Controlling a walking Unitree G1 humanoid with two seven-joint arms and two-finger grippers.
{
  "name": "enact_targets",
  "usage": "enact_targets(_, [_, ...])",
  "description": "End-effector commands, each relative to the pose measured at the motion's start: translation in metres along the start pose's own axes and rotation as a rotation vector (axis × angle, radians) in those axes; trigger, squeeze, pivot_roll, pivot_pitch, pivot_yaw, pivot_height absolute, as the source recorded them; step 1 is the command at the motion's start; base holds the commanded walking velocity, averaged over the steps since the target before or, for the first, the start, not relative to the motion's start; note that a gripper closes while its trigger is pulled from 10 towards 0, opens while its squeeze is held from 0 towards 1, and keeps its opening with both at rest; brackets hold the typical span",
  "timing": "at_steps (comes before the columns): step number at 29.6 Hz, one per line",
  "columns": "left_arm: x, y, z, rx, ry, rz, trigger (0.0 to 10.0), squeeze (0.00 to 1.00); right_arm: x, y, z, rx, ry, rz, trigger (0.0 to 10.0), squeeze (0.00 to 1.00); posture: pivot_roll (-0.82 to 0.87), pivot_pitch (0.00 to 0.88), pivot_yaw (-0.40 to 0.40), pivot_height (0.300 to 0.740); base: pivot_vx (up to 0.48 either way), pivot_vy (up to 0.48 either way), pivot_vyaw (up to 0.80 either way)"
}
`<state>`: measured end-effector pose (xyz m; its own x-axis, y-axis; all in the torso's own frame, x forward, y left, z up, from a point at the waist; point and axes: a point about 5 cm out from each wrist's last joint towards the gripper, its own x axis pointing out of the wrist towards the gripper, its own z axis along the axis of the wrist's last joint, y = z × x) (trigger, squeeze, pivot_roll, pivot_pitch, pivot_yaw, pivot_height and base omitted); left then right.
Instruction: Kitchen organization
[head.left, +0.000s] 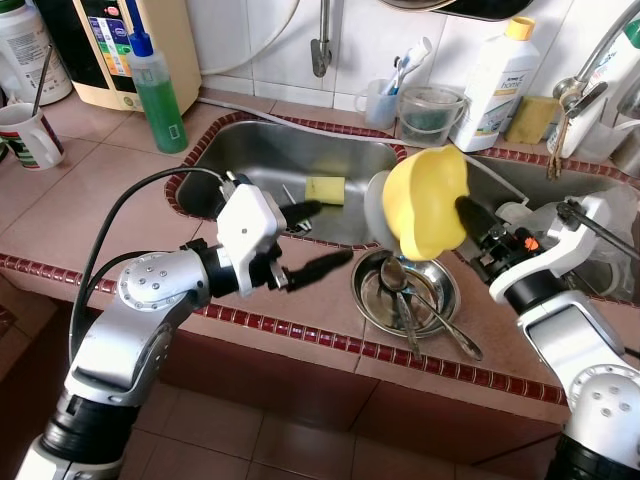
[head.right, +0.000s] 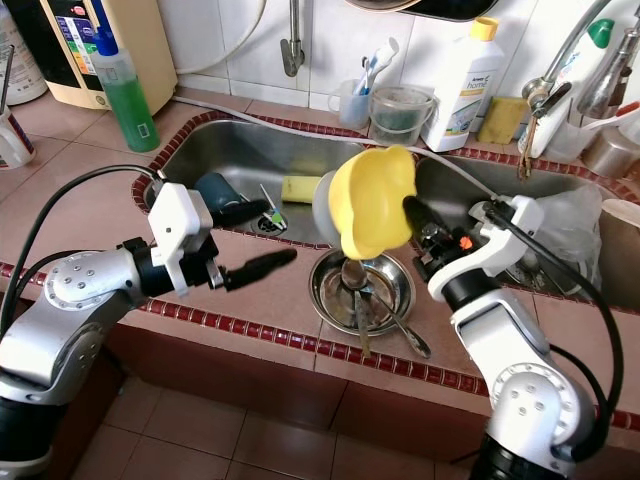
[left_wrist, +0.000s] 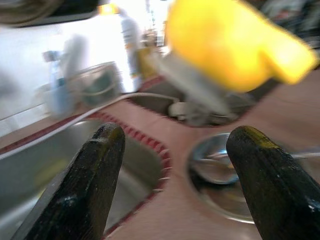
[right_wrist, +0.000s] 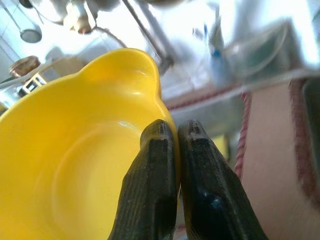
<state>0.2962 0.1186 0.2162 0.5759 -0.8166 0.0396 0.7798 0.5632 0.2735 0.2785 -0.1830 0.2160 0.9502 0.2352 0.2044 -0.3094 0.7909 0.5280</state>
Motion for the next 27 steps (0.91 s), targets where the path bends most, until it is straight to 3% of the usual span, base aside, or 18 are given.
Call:
enact_targets(1, [0.0, 0.008, 0.004, 0.015, -0.011, 0.062, 10.0, 0.0, 0.002, -0.001, 0.003, -0.056, -0.043, -0.009, 10.0, 0.0, 0.1, 0.062, -0.038, 0.74, 0.0, 0.0, 0.0])
enact_targets(4, [0.004, 0.016, 0.003, -0.009, -0.022, 0.145, 10.0, 0.0, 0.005, -0.005, 0.008, -0.195, -0.123, -0.043, 10.0, 0.0, 0.1, 0.062, -0.038, 0.74, 0.0, 0.0, 0.0])
enact_targets(8, [0.009, 0.023, 0.003, -0.053, -0.053, 0.212, 10.0, 0.0, 0.008, -0.007, 0.014, -0.28, -0.194, -0.062, 10.0, 0.0, 0.1, 0.052, -0.038, 0.74, 0.0, 0.0, 0.0])
enact_targets(9, [0.012, 0.028, 0.003, -0.104, -0.087, 0.253, 10.0, 0.0, 0.01, -0.004, 0.014, -0.396, -0.21, -0.061, 10.0, 0.0, 0.1, 0.04, -0.033, 0.74, 0.0, 0.0, 0.0])
enact_targets(10, [0.012, 0.028, 0.003, -0.104, -0.087, 0.253, 10.0, 0.0, 0.01, -0.004, 0.014, -0.396, -0.21, -0.061, 10.0, 0.0, 0.1, 0.04, -0.033, 0.74, 0.0, 0.0, 0.0])
enact_targets(12, [0.017, 0.032, 0.0, -0.172, -0.107, 0.303, 10.0, 0.0, 0.013, -0.001, 0.013, -0.502, -0.247, -0.064, 10.0, 0.0, 0.09, 0.032, -0.031, 0.74, 0.0, 0.0, 0.0])
enact_targets(17, [0.023, 0.036, -0.004, -0.225, -0.106, 0.351, 10.0, 0.0, 0.018, 0.002, 0.008, -0.592, -0.261, -0.068, 10.0, 0.0, 0.09, 0.031, -0.029, 0.74, 0.0, 0.0, 0.0])
enact_targets(27, [0.022, 0.051, -0.019, -0.231, -0.037, 0.477, 10.0, 0.0, 0.026, 0.007, -0.002, -0.647, -0.281, -0.043, 10.0, 0.0, 0.09, 0.037, -0.023, 0.74, 0.0, 0.218, 0.0])
